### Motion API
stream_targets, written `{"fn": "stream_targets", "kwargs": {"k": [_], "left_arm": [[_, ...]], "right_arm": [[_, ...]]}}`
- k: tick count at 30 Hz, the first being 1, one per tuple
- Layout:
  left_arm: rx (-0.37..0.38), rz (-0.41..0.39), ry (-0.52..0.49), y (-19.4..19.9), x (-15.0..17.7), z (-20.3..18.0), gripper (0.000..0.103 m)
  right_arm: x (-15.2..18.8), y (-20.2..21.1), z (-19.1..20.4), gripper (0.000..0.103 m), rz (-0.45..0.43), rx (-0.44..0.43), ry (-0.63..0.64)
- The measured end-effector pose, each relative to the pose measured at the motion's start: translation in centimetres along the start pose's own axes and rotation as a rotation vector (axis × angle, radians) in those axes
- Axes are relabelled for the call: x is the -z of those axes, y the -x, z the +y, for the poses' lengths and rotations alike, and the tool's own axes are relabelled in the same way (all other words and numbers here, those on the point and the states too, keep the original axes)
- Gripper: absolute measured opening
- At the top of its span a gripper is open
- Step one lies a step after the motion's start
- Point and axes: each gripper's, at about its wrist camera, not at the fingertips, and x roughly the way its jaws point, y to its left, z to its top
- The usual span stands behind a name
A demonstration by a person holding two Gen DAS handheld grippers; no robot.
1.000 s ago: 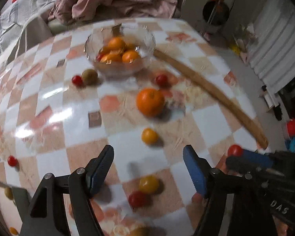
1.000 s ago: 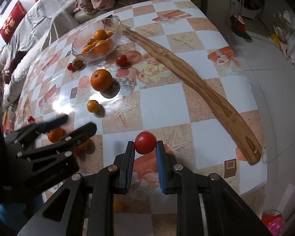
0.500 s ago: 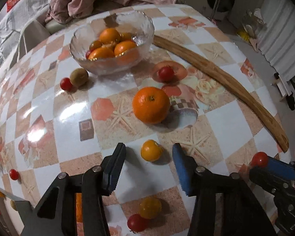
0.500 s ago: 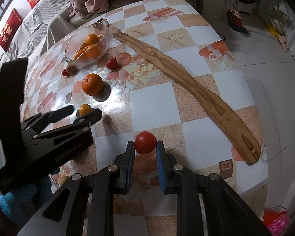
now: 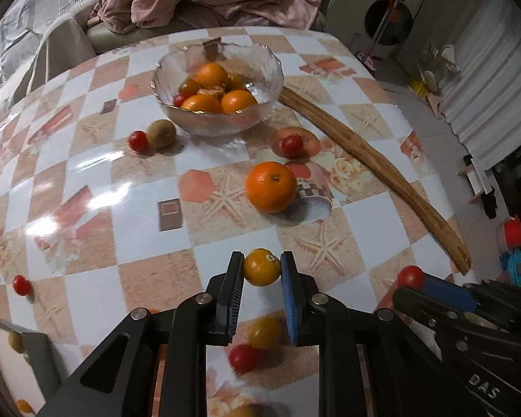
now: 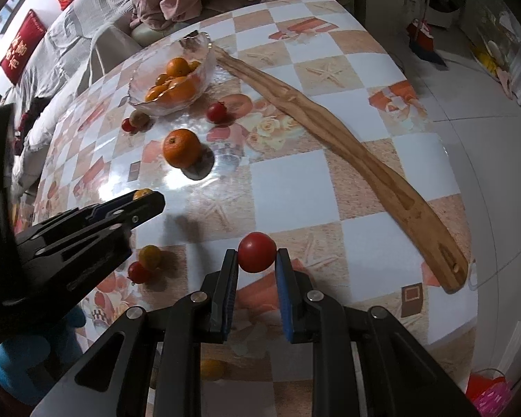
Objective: Organize fruits
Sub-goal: 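Carry both tomatoes into the white tray and open both tools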
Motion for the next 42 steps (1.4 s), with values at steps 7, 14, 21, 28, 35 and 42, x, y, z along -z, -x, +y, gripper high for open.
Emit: {"fn": "stream_targets", "kwargs": {"k": [7,14,21,28,35,42], "left_arm": [[-0.015,-0.025,0.037,3.1,1.3,2.4,0.023],[-0.053,-0.055,0.105,6.4,3.5,6.9,0.023],[-0.107,-0.077,0.191,9.5,6.5,12.1,0.023],[-0.153,-0.078,0.298,11.5,9.9,17.2,0.023],[-0.200,-0.075,0.381,13.0,13.6,21.4,0.023],[-0.233,-0.054,0.465,13.7,17.0,25.2,0.023]], "right_arm": [[-0.3,0.5,3.1,0.023,-0.001,-0.011,0.060],[-0.1,0.4,8.2,0.023,0.005,-0.032,0.148],[0.7,0.0,14.6,0.023,0.021,-0.068,0.247],[1.5,-0.7,21.1,0.023,0.041,-0.110,0.345],[3.0,-1.7,26.8,0.023,0.071,-0.140,0.437],[4.9,-2.8,31.3,0.023,0.105,-0.161,0.516]]}}
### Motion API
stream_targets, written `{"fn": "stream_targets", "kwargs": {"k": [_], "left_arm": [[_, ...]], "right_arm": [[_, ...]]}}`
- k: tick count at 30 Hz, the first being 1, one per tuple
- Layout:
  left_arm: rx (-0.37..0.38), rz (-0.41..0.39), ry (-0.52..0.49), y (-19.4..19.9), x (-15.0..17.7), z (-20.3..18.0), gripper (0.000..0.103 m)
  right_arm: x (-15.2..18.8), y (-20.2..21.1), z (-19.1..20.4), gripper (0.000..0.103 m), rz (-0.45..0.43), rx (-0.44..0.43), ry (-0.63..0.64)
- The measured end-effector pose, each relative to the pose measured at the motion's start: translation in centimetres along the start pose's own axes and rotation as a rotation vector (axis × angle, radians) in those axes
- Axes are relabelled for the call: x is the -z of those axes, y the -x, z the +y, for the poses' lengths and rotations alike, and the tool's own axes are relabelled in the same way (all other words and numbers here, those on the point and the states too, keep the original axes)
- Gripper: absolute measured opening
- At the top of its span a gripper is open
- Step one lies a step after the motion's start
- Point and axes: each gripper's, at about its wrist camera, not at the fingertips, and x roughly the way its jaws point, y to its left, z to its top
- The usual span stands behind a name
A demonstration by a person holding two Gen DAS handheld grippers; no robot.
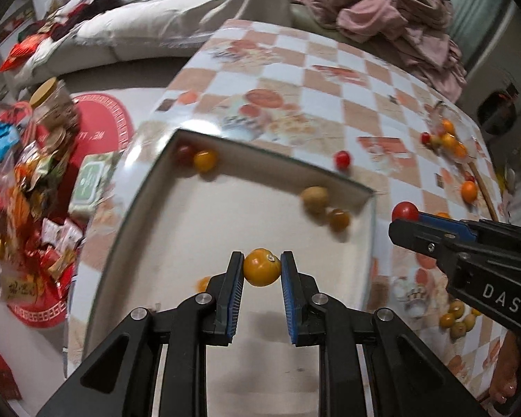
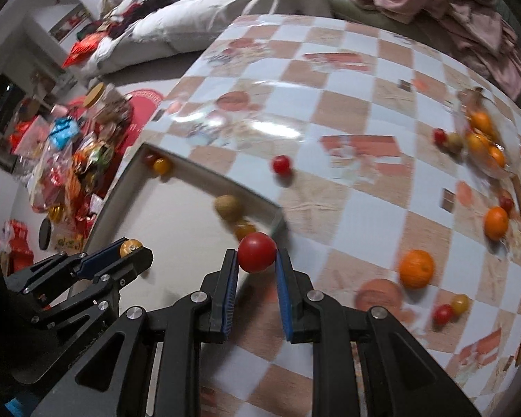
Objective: Organize fruits
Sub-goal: 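Carry both tomatoes into the white tray and open both tools, then move both open tools back over the kiwis and tomatoes on the table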
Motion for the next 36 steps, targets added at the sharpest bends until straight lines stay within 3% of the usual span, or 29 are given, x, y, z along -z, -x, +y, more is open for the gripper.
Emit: {"fn": "stream_targets", "kwargs": {"k": [9,17,27,29,30,31,33,36], "left_arm": [[-0.039,0.014,0.005,-2.9,-1.7,3.1,0.023],[-0.051,0.043,-0.032,-5.2,-3.0,3.5,0.023],[-0.061,0.090,-0.053,-6.6,-3.1,3.6,0.025],[-0.059,0.093,-0.059,-6.7,-3.2,3.5,0.034],[-0.061,0.094,-0.060,-6.7,-3.3,3.5,0.060],[-0.074,0.079,-0.057,-6.5,-3.3,3.5,0.079],[-0.090,0.043,-0.057,-6.0,-3.3,3.5,0.078],[-0.072,0.062,-0.044,-6.1,-3.5,3.7,0.078]], "right_arm": [[-0.1,-3.3,3.6,0.023,0.060,-0.014,0.054],[0.9,-6.1,4.2,0.023,0.122,0.022,0.081],[1.9,-7.5,5.1,0.024,0.138,0.065,0.141],[2.1,-7.6,5.3,0.024,0.136,0.075,0.157],[2.2,-7.6,5.4,0.025,0.132,0.079,0.166],[2.3,-7.6,5.5,0.026,0.129,0.085,0.183],[2.4,-7.6,5.9,0.038,0.125,0.087,0.207],[2.7,-7.6,6.5,0.045,0.120,0.080,0.231]]}}
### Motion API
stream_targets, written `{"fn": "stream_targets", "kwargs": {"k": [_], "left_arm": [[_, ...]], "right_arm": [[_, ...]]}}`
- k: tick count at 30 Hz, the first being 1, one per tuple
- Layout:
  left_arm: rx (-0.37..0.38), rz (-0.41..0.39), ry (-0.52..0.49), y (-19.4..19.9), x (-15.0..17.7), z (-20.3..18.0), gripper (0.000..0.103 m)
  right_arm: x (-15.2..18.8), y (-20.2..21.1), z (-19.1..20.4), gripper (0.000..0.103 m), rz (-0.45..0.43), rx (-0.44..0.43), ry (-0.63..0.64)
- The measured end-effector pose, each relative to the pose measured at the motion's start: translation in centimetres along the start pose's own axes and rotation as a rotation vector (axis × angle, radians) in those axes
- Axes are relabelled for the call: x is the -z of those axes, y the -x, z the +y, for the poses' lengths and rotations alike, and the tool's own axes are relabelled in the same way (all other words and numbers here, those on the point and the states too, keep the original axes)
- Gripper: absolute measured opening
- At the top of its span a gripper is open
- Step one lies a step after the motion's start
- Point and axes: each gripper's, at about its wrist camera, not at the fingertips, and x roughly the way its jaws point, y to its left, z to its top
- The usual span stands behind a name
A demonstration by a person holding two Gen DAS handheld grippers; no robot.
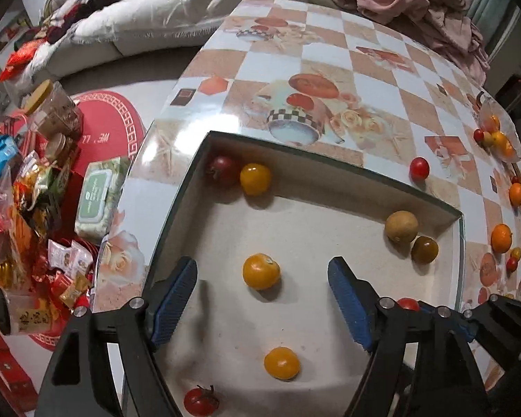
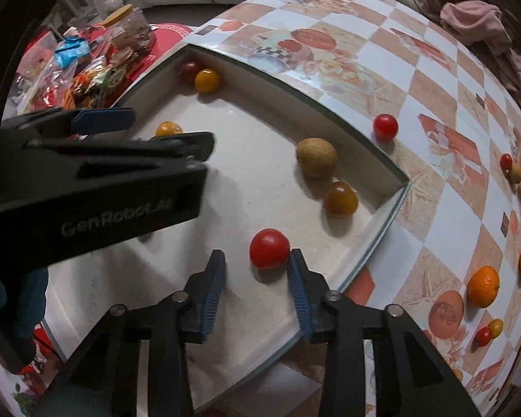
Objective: Organize fruits
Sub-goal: 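Move both open tools back over the kiwis and tomatoes on the table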
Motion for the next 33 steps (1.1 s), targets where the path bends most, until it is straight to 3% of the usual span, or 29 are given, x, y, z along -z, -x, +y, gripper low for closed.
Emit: {"fn": "stream_targets", "kwargs": {"k": [4,6,7,12,19,24,33], "left_arm": [[-0.001,-0.015,0.018,0.6,-0.4,0.7,0.079],[-0.008,-0.025,0.017,1.0,-0.7,0.8,0.079],[-0.014,-0.034,0.014,1.4,-0.8,0.8,0.079],[-0.017,-0.060,-0.006,2.9,-1.4,0.3,0.079],[0.005,-0.093,-0.094,5.2,-1.2,-3.6,0.079],[0.049,-0.101,-0.161,6.6,-0.4,-7.7,0.079],[0.151,-0.061,-0.311,7.6,3.9,-16.1,0.078]], "right_arm": [[0.4,0.6,0.6,0.062,-0.022,-0.012,0.016],[0.5,1.4,0.9,0.078,-0.047,-0.014,0.028],[0.6,1.9,0.9,0.079,-0.061,-0.014,0.031],[0.6,4.1,0.5,0.079,-0.110,-0.027,0.009],[2.4,6.7,-3.0,0.079,-0.147,-0.028,-0.099],[5.1,8.2,-7.5,0.079,-0.147,0.006,-0.222],[13.3,10.6,-16.5,0.079,-0.114,0.116,-0.462]]}}
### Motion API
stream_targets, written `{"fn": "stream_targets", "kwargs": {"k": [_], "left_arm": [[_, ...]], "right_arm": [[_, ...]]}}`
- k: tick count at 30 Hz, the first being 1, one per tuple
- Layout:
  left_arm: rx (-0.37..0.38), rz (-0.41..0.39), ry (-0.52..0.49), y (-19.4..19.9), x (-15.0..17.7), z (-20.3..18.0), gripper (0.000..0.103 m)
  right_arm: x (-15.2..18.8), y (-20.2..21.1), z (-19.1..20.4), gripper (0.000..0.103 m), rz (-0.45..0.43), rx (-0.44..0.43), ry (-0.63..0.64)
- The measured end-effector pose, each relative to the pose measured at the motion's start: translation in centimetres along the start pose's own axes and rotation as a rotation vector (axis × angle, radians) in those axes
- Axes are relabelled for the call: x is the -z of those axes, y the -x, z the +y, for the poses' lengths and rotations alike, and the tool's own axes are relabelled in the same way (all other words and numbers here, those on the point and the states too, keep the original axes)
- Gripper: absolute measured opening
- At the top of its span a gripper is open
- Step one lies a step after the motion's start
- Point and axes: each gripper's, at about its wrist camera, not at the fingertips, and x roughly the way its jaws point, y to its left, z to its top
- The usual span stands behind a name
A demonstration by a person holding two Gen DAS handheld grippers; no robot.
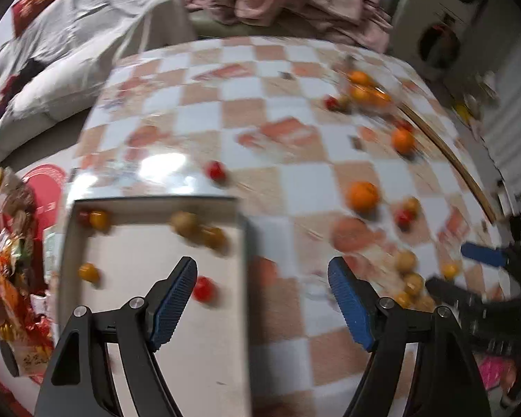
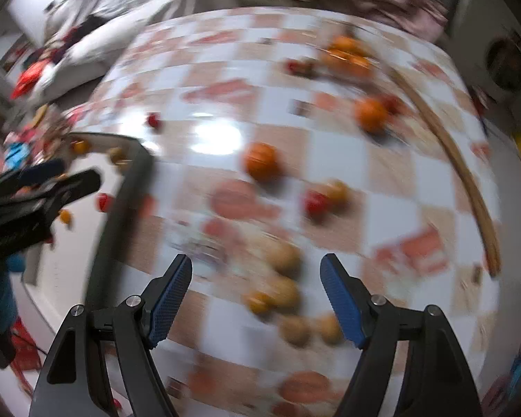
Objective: Organize fruits
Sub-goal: 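Move both open tools back over the kiwis and tomatoes on the table, then grasp a yellow tomato with the left tool while the right tool grasps another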
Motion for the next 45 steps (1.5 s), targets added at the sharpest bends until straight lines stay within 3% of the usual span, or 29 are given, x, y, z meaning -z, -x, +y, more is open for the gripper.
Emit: {"fn": "stream_targets", "kwargs": {"k": [8,14,21,30,34,38,39,42,45], "left_arm": [[0.074,0.118,-0.125,-3.5,4.0,-6.9,0.078],[0.113,0.134,-0.169,-4.7,5.0,-10.1,0.078],[0.109,0.145,-0.178,-6.3,4.5,-11.6,0.078],[0.084,0.149,-0.181,-7.2,4.1,-12.4,0.078],[0.062,0.145,-0.193,-7.5,3.8,-13.2,0.067],[0.040,0.142,-0.193,-7.4,3.6,-13.5,0.056],[0.047,0.141,-0.188,-7.4,3.5,-13.5,0.051],[0.110,0.144,-0.180,-7.2,3.4,-13.6,0.023],[0.165,0.158,-0.153,-7.2,3.2,-13.6,0.022]], "right_arm": [[3.6,0.0,-7.3,0.079,0.043,0.074,-0.168],[5.5,-0.8,-10.0,0.079,0.068,0.078,-0.235],[6.0,-1.9,-11.2,0.059,0.083,0.052,-0.267],[5.5,-3.3,-10.6,0.050,0.094,0.016,-0.244],[5.3,-3.4,-10.5,0.047,0.090,0.023,-0.241],[5.0,-3.5,-9.9,0.032,0.094,0.029,-0.215],[5.0,-3.6,-9.8,0.026,0.095,0.030,-0.206],[4.8,-3.7,-9.2,0.024,0.096,0.039,-0.187],[4.7,-3.7,-9.4,0.023,0.098,0.014,-0.211]]}}
